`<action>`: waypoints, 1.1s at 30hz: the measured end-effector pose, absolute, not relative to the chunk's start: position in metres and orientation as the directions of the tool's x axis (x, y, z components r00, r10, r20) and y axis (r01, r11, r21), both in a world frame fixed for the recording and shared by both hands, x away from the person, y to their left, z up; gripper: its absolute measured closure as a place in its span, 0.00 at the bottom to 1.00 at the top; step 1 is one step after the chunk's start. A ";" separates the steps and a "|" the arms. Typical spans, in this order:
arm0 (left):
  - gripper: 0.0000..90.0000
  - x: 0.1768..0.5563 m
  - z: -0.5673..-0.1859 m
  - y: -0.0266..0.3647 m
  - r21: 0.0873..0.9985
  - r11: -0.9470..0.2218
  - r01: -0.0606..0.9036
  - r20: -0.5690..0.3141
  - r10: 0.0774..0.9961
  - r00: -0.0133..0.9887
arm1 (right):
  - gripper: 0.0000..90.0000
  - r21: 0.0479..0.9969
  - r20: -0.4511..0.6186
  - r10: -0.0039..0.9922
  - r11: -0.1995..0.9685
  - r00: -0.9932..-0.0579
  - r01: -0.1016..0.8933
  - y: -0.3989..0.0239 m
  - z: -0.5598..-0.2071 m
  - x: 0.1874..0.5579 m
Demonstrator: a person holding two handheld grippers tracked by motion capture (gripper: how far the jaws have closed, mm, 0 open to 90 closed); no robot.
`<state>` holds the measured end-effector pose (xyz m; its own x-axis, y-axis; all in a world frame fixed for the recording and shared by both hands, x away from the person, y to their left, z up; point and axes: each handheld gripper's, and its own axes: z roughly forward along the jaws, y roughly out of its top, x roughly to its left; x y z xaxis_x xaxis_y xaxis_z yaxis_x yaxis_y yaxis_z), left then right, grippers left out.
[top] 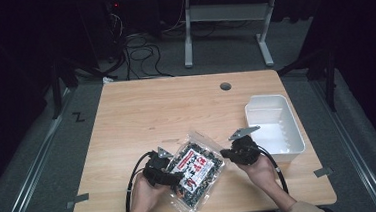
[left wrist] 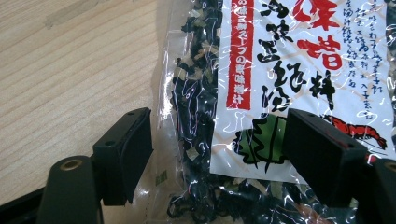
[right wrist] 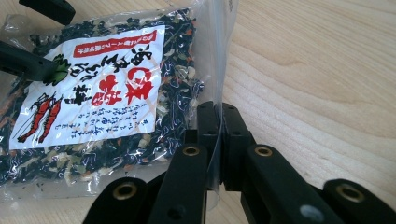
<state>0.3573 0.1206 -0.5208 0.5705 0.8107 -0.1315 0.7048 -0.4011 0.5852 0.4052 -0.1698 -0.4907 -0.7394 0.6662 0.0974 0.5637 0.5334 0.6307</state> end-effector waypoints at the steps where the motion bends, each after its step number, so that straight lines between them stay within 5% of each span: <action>1: 0.28 0.357 -0.521 0.121 0.584 -0.402 0.705 -0.131 0.811 0.571 | 1.00 0.633 0.099 0.668 0.530 -0.738 0.565 -0.169 -0.490 0.405; 33: 0.29 0.356 -0.515 0.124 0.612 -0.360 0.704 -0.149 0.822 0.550 | 1.00 0.653 -0.003 0.640 0.584 -0.769 0.483 -0.168 -0.432 0.419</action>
